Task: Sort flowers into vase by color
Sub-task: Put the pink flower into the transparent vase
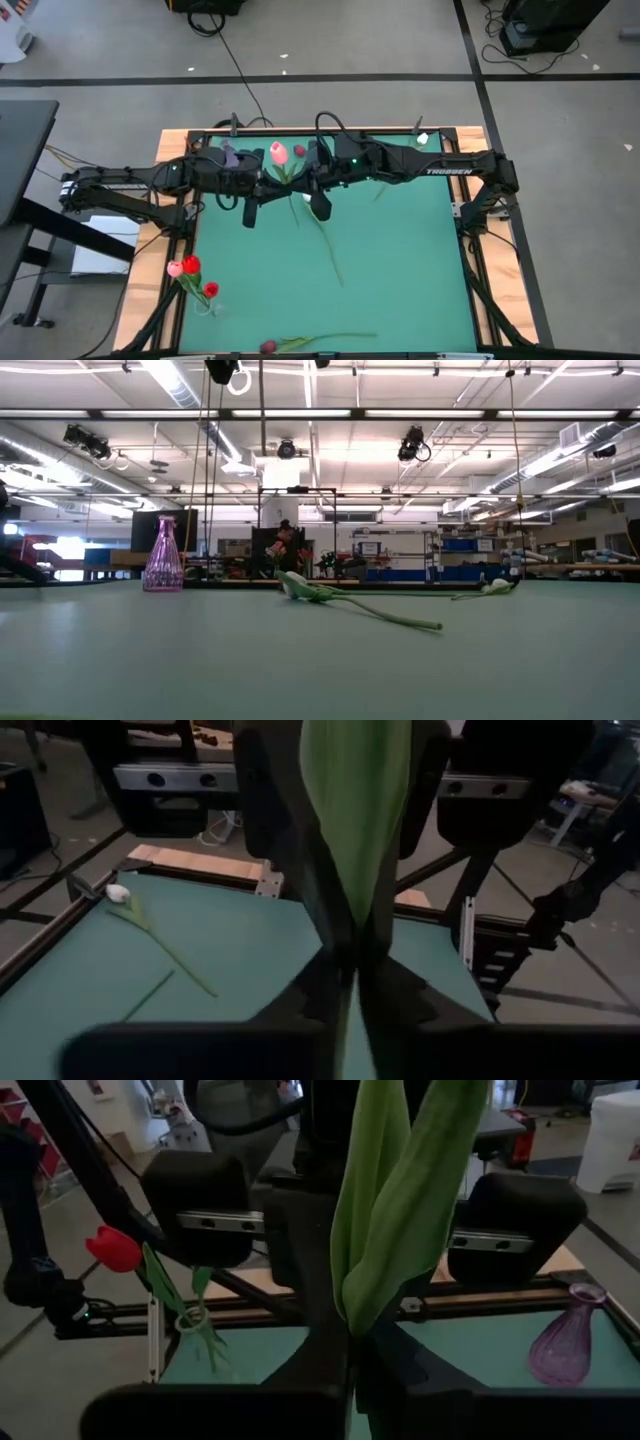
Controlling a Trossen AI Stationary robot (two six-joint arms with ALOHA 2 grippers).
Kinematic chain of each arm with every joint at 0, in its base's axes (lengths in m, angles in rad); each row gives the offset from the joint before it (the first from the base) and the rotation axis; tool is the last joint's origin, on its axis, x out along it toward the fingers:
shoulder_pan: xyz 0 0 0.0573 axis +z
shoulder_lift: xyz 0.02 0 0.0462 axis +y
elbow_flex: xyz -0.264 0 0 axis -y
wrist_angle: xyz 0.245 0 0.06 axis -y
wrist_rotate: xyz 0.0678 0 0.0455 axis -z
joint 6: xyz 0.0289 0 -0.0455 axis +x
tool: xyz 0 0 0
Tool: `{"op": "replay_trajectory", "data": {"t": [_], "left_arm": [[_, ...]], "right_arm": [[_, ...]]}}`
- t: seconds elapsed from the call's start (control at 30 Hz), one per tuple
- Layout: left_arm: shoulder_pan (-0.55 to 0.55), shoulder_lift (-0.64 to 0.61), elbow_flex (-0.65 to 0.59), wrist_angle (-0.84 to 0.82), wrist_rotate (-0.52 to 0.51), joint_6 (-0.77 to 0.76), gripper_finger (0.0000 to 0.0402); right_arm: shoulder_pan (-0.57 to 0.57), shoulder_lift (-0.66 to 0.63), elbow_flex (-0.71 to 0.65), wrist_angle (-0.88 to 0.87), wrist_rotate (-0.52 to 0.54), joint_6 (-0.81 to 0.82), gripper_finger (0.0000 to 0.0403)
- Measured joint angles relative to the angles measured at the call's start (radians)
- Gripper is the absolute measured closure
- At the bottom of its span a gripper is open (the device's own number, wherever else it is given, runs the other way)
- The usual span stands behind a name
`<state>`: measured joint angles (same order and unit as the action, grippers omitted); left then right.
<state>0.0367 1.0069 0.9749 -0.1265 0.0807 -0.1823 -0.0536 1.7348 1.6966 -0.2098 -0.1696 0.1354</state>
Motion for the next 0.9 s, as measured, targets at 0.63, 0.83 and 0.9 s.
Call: {"op": "replay_trajectory", "data": {"t": [0.63,0.83,0.9], "left_arm": [[-0.002,-0.438,0.001,-0.515,0.502,0.276,0.0400],[-0.001,-0.590,0.001,-0.547,0.770,0.252,0.0400],[-0.002,-0.632,0.001,-0.561,0.805,0.252,0.0401]], "right_arm": [[0.077,0.016,-0.002,0.174,0.452,0.518,0.0226],[0.145,0.072,-0.001,0.193,0.681,0.654,0.0226],[0.164,0.104,-0.001,0.211,0.730,0.702,0.0226]]}}
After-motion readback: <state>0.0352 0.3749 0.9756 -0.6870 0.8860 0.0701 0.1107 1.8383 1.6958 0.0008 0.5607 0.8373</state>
